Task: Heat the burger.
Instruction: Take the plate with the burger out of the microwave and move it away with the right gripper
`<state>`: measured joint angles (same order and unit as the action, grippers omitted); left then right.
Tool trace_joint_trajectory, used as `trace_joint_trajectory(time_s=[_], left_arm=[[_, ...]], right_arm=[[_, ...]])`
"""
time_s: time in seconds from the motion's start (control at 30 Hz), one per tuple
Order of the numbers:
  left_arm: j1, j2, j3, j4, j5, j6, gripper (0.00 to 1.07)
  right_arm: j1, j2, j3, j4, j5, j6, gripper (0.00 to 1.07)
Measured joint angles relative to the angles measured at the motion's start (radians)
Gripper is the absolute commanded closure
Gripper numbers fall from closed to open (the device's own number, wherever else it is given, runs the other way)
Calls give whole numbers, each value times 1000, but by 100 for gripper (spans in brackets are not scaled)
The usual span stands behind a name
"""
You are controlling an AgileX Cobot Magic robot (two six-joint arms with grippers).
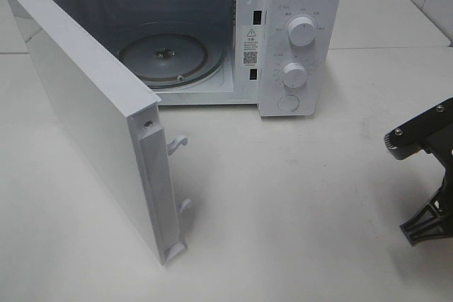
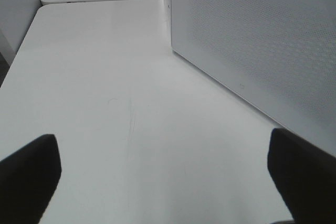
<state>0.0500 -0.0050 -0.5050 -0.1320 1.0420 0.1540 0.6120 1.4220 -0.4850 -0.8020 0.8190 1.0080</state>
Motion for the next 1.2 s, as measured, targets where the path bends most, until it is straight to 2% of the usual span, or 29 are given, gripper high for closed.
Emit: trace_joint_trajectory(time_s=[0.8, 1.2], left_arm=[[0, 0, 0, 0, 0, 0, 7], [0, 0, 0, 0, 0, 0, 7]], right_arm=[[0, 274, -3, -213, -80, 312, 107], [0, 342, -4, -253, -131, 362, 106]])
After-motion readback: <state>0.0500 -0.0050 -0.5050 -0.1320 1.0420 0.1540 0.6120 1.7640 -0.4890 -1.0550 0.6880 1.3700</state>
